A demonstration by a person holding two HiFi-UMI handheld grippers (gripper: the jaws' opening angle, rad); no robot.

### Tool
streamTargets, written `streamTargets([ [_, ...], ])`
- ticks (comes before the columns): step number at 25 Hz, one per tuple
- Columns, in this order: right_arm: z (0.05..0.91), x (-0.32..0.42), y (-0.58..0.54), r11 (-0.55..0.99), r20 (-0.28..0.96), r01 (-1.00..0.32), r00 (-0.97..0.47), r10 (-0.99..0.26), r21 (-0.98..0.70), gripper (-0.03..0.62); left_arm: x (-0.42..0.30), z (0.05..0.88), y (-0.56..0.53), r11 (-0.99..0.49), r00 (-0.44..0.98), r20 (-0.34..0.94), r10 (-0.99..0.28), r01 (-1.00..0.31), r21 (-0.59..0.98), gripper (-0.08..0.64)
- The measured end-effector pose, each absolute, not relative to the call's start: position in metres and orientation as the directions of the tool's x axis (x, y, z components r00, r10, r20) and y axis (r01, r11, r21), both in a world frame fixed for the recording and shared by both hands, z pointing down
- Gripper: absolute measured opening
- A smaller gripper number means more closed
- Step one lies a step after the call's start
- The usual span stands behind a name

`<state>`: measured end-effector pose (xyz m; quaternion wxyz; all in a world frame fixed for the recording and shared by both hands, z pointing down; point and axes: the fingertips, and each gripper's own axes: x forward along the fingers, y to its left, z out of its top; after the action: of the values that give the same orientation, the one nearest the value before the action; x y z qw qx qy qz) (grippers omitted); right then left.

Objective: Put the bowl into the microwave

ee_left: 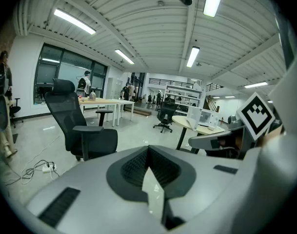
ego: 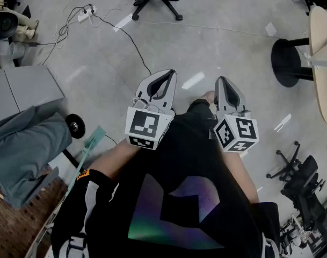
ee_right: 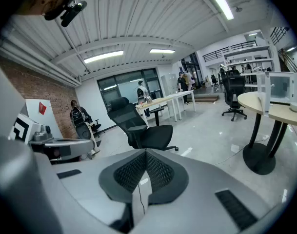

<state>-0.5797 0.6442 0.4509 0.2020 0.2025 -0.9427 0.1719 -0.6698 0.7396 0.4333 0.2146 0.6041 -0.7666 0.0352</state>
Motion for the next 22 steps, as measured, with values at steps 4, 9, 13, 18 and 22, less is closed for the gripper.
streamTargets([
  [4, 0.446, -0.567, 0.628, 0.847, 0.446, -0.469, -0.832, -0.331, -0.248, 0.015, -0.657, 0.428, 0.722, 0.246, -0.158, 0.373, -0.914, -0.948, 0.202, 0.048],
  [9, 0.442, -0.544, 0.604, 0.817, 0.441, -0.516, -0.815, -0.376, -0.259, 0.015, -0.638, 0.423, 0.694, 0.197, -0.11, 0.379, -0.919, -0.96, 0.2, 0.048],
  [13, 0.438, -0.524, 0.577, 0.785, 0.446, -0.558, -0.795, -0.411, -0.271, 0.015, -0.624, 0.416, 0.663, 0.158, -0.07, 0.39, -0.918, -0.968, 0.197, 0.048],
  [18, 0.437, -0.497, 0.541, 0.75, 0.447, -0.6, -0.772, -0.452, -0.278, 0.015, -0.601, 0.412, 0.621, 0.107, -0.021, 0.399, -0.917, -0.975, 0.193, 0.048],
  [22, 0.437, -0.48, 0.522, 0.724, 0.444, -0.63, -0.754, -0.483, -0.282, 0.015, -0.587, 0.41, 0.597, 0.067, 0.013, 0.405, -0.914, -0.981, 0.183, 0.048],
])
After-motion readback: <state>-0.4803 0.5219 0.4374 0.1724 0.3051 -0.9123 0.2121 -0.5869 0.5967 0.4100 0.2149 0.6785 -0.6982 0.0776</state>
